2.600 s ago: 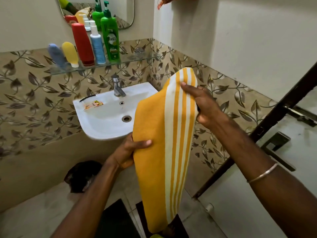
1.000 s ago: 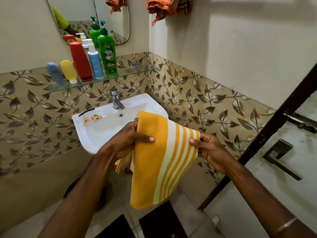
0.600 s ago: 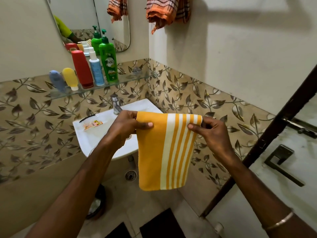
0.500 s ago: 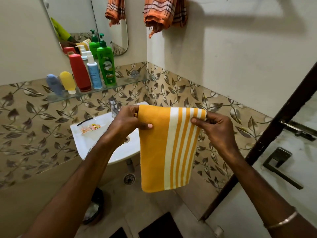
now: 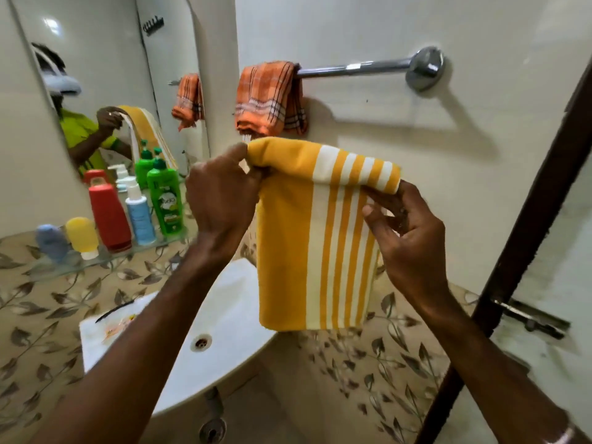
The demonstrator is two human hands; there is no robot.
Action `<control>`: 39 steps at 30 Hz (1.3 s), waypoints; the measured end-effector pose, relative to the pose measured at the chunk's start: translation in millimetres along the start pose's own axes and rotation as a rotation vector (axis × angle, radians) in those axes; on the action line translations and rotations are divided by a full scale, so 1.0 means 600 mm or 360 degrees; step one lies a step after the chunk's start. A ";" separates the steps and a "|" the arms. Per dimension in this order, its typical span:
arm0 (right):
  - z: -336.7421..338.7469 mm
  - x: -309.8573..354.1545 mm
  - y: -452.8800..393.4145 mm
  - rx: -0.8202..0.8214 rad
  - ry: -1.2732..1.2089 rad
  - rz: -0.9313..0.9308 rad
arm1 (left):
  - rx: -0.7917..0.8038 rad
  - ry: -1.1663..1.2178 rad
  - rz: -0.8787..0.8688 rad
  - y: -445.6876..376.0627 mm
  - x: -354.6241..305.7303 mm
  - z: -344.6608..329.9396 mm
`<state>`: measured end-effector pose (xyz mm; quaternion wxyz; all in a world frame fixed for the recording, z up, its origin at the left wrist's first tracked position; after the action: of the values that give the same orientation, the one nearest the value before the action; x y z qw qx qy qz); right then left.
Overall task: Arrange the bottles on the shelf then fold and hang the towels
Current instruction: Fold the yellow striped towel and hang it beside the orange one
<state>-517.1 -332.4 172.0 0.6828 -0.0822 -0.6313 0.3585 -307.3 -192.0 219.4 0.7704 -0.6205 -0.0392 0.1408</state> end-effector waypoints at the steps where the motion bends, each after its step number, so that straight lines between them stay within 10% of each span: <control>1: -0.001 0.008 -0.017 0.0010 0.0056 0.0058 | -0.0085 0.0177 0.0057 -0.020 0.001 -0.011; 8: -0.009 0.070 -0.150 0.0050 0.0539 0.0362 | -0.0409 0.1166 0.0358 -0.147 0.010 -0.094; 21: -0.010 0.187 -0.376 -0.0275 0.0981 0.0482 | 0.0115 0.1770 0.0202 -0.355 0.013 -0.261; 29: -0.026 0.186 -0.431 -0.0309 0.0961 0.0124 | 0.0636 0.1272 -0.0073 -0.354 0.019 -0.343; 39: -0.080 0.199 -0.486 0.0373 0.1938 -0.0269 | 0.0559 0.1049 -0.0387 -0.345 0.038 -0.354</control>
<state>-367.0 -457.6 423.6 0.9505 -0.1462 -0.0897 0.2590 -201.0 -425.9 368.7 0.8473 -0.4820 0.1618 -0.1538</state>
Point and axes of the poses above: each hand's wrist, its own y-axis away from the middle knuckle, its own z-axis out of the back of the hand, x = y × z, the point moved 4 cm from there along -y, towards the middle knuckle, and after that the axes turned 15 degrees about -z, right-handed, at the moved point
